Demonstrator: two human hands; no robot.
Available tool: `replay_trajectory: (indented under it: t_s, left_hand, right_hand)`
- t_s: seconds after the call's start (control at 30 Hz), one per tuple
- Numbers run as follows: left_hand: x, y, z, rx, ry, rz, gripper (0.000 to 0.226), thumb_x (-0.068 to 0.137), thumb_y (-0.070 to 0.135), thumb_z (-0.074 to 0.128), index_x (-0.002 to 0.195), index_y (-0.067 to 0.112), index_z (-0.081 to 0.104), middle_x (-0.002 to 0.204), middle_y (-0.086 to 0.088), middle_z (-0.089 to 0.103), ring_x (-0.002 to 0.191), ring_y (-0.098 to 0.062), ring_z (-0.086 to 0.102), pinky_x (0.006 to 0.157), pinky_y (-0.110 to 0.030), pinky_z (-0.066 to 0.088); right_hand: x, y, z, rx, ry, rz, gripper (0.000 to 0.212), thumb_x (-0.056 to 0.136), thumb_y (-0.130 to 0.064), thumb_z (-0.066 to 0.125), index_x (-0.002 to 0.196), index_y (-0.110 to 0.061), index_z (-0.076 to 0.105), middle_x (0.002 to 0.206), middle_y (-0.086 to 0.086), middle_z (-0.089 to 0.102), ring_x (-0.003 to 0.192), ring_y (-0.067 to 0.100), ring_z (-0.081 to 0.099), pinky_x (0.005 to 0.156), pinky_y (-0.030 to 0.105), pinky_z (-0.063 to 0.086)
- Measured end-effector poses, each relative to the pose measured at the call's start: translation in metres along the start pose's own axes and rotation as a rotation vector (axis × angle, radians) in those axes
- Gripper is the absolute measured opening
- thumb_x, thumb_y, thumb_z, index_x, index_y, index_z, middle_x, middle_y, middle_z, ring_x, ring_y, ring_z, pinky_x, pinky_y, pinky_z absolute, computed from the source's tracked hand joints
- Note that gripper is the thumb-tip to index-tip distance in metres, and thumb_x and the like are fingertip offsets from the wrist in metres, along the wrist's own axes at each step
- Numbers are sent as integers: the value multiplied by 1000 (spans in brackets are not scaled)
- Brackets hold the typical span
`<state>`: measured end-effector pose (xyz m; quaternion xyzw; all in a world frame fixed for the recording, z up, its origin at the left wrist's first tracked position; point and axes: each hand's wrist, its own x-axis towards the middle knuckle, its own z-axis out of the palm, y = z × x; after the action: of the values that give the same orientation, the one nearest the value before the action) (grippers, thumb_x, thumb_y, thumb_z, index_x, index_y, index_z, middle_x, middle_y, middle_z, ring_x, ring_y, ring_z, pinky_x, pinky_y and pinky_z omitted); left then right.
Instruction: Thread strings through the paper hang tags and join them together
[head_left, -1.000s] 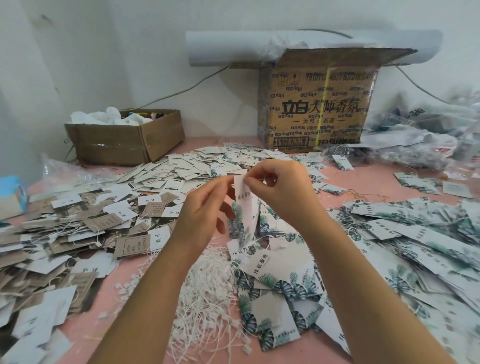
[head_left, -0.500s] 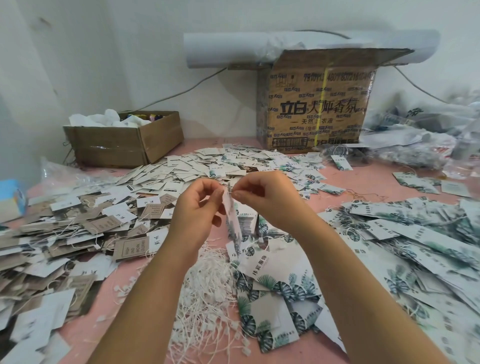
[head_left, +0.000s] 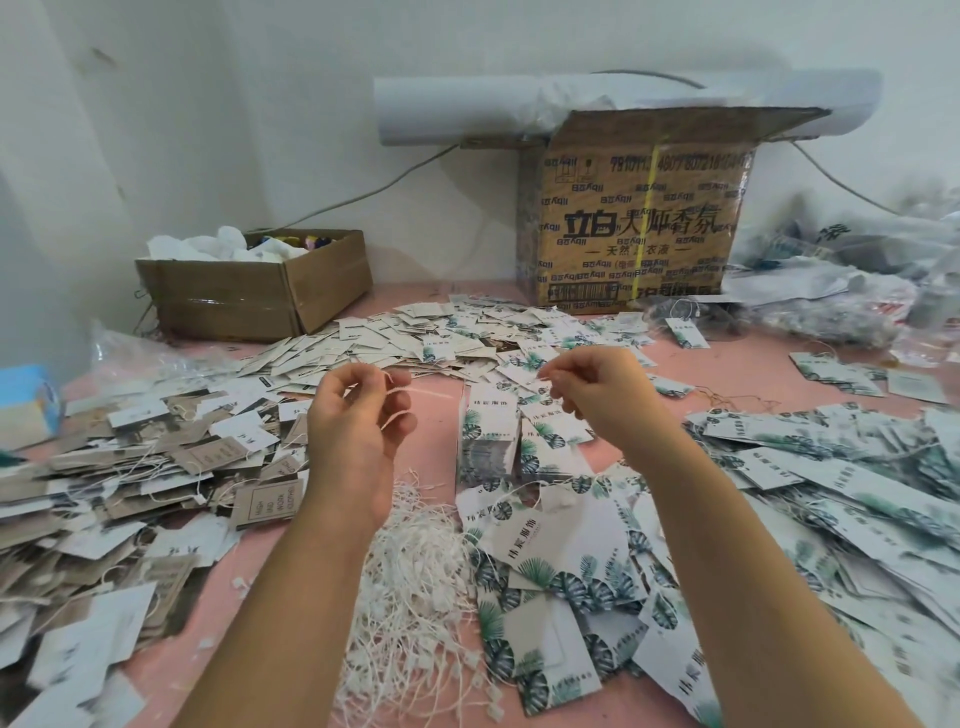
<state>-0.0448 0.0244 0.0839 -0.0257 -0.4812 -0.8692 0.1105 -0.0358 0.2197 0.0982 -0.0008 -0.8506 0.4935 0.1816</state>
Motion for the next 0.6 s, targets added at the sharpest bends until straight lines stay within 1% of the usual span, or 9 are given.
replay_trajectory:
  t_s: [0.07, 0.13, 0.23, 0.3, 0.43, 0.53, 0.6]
  left_hand:
    - [-1, -1, -1, 42, -21, 36, 15, 93, 3, 51, 82, 12, 56, 65, 1, 63, 51, -6, 55, 47, -17, 47]
    - [-2, -2, -1, 85, -62, 70, 13, 90, 1, 54, 83, 11, 59, 62, 3, 64, 52, -5, 56, 49, -17, 48]
    - [-4, -2, 0, 152, -143, 96, 12, 87, 0, 57, 87, 10, 64, 63, 4, 67, 56, -5, 58, 52, -16, 49]
    - [-6, -2, 2, 199, -195, 112, 13, 86, 0, 57, 87, 10, 65, 65, 3, 68, 58, -6, 60, 53, -16, 50]
    - [-12, -1, 7, 303, -329, 147, 16, 88, -1, 56, 87, 13, 64, 68, 4, 69, 58, -7, 60, 54, -18, 50]
    - [-15, -2, 11, 391, -383, 190, 17, 89, -2, 55, 86, 13, 60, 68, 6, 66, 56, -6, 57, 55, -19, 49]
    - [-16, -2, 12, 406, -389, 208, 16, 89, -4, 54, 86, 12, 55, 70, 3, 64, 55, -6, 55, 55, -19, 49]
  right_hand:
    - [-1, -2, 2, 56, 12, -22, 25, 92, 3, 48, 84, -15, 63, 66, -1, 60, 52, 5, 52, 56, 24, 46]
    - [-2, -7, 4, 123, 8, -71, 22, 90, 5, 50, 87, -13, 63, 65, -1, 63, 50, 5, 54, 55, 23, 48]
    - [-7, -16, 6, 221, -23, -166, 23, 87, 5, 55, 79, -15, 59, 62, 1, 64, 49, 8, 57, 51, 20, 49]
    - [-9, -22, 10, 242, -57, -215, 23, 87, 5, 56, 74, -15, 58, 59, -2, 62, 47, 8, 57, 50, 20, 49]
    - [-12, -29, 21, 165, -112, -279, 24, 86, -4, 60, 69, -20, 56, 53, -8, 58, 44, 5, 52, 48, 18, 44]
    - [-13, -30, 28, 87, -148, -330, 24, 85, -8, 63, 69, -25, 56, 59, -9, 59, 49, 1, 53, 51, 15, 43]
    - [-13, -29, 30, 61, -154, -343, 25, 86, -9, 63, 69, -27, 55, 62, -10, 59, 51, 0, 53, 54, 16, 43]
